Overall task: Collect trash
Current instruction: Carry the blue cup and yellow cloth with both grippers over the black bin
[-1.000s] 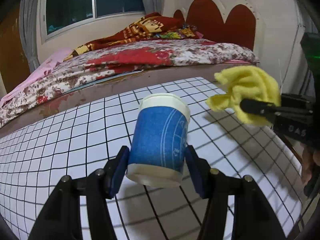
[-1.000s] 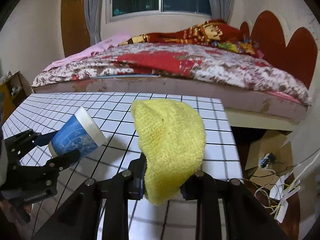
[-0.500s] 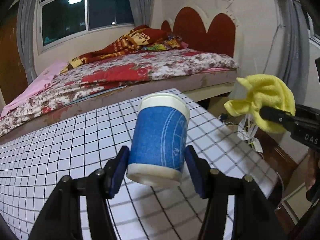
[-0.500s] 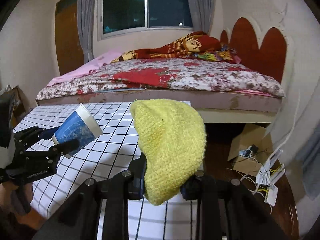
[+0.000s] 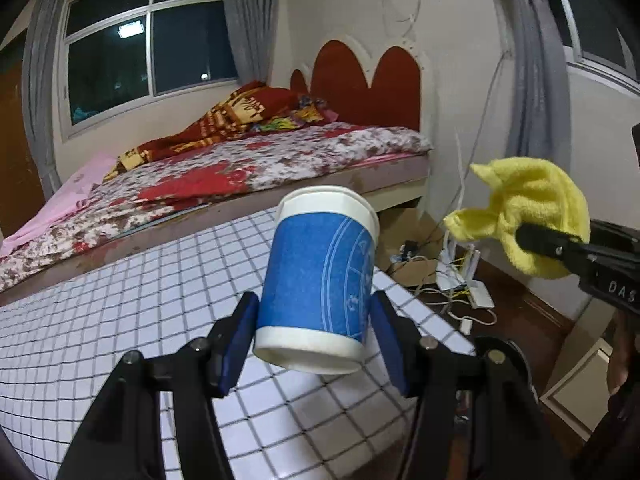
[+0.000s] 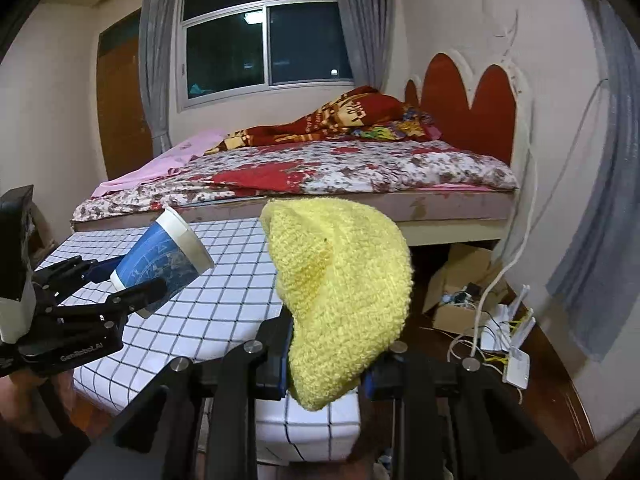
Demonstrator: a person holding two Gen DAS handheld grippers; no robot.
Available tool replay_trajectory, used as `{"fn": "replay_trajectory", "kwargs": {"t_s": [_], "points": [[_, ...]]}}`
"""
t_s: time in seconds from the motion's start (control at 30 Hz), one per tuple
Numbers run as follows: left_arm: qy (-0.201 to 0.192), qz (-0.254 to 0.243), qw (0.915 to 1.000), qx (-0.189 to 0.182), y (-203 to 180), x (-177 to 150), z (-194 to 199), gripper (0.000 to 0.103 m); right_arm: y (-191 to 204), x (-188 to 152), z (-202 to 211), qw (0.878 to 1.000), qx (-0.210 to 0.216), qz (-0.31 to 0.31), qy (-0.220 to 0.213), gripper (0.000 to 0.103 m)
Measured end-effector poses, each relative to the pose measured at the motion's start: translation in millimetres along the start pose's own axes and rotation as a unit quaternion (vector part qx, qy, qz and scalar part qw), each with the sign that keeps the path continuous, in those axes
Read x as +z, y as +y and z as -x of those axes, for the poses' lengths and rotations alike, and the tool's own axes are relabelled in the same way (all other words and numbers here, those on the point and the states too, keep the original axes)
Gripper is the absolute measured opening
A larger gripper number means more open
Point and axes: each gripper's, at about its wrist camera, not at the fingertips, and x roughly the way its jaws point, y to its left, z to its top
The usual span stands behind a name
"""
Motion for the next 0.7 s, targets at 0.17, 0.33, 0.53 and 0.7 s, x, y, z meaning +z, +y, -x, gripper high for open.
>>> {"fn": "replay_trajectory", "kwargs": {"t_s": [0.17,0.33,0.53,0.7], "points": [[-0.006,0.0,0.9997,-0.022,-20,2,6,0.058,-18,-7,23,1.0,-0.019,-0.017,-0.005,0.028],[-0.012,-0.008,0.999,-0.042,-42,0,13,0.058,-31,-16,46,0.999,-0.037,-0.025,-0.011,0.028],[-0.008,-0.019,0.9972,-0.072,-74,-6,16,0.058,-51,-33,66,0.997,-0.06,-0.038,-0.004,0.028],[0.004,-0.031,0.9942,-0.103,-108,-13,9,0.058,-77,-54,80,0.995,-0.081,-0.053,0.015,0.028]]}}
